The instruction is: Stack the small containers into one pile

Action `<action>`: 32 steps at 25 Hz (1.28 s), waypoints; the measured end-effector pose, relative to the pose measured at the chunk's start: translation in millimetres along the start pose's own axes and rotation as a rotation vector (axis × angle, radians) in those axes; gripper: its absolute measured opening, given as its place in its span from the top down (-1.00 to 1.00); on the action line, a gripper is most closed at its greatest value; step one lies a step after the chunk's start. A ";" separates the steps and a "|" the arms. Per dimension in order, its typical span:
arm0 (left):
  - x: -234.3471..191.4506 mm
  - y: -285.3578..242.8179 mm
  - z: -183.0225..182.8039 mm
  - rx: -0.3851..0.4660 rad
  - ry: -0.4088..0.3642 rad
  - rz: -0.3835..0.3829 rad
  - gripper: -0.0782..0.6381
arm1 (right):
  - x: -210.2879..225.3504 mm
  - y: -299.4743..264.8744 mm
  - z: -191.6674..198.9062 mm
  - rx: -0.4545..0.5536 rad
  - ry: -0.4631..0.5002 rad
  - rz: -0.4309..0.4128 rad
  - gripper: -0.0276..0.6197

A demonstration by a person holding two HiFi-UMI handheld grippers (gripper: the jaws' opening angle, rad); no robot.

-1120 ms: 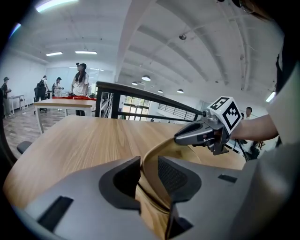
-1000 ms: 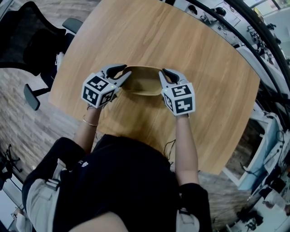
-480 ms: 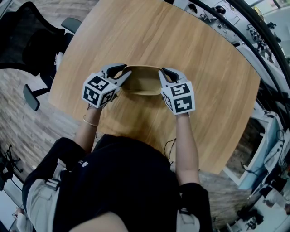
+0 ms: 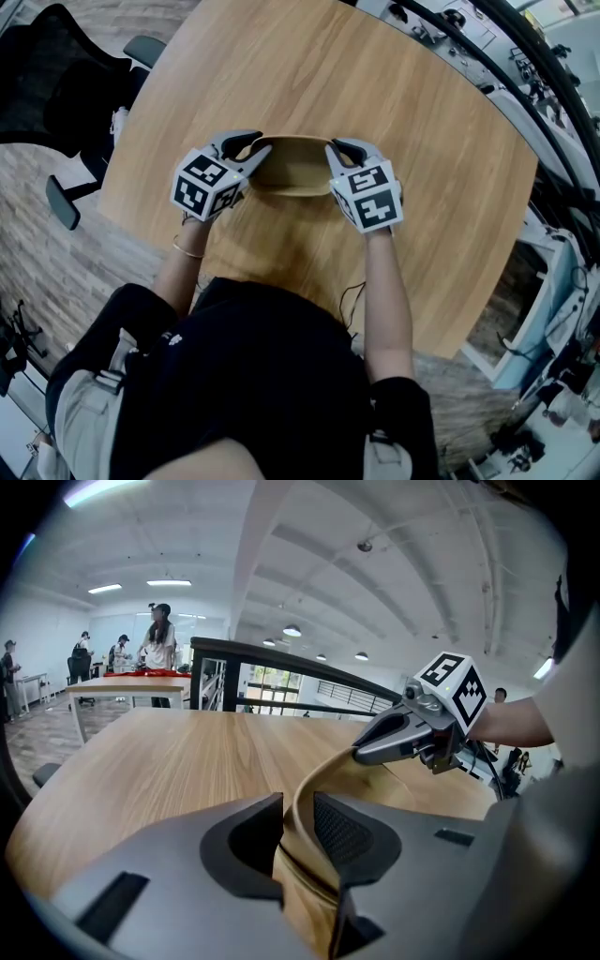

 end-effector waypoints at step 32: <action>-4.0 -0.1 -5.2 0.015 -0.070 -0.004 0.49 | -3.8 13.1 -7.2 -0.026 0.076 0.046 0.80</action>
Point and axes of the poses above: the fingertips, and each gripper's own axes: y backward along the fingers, x to its right, z out of its underside, the point moved 4 cm from there along y, backward along the fingers, and after that the axes turned 15 degrees about x, right-handed, at the moved point
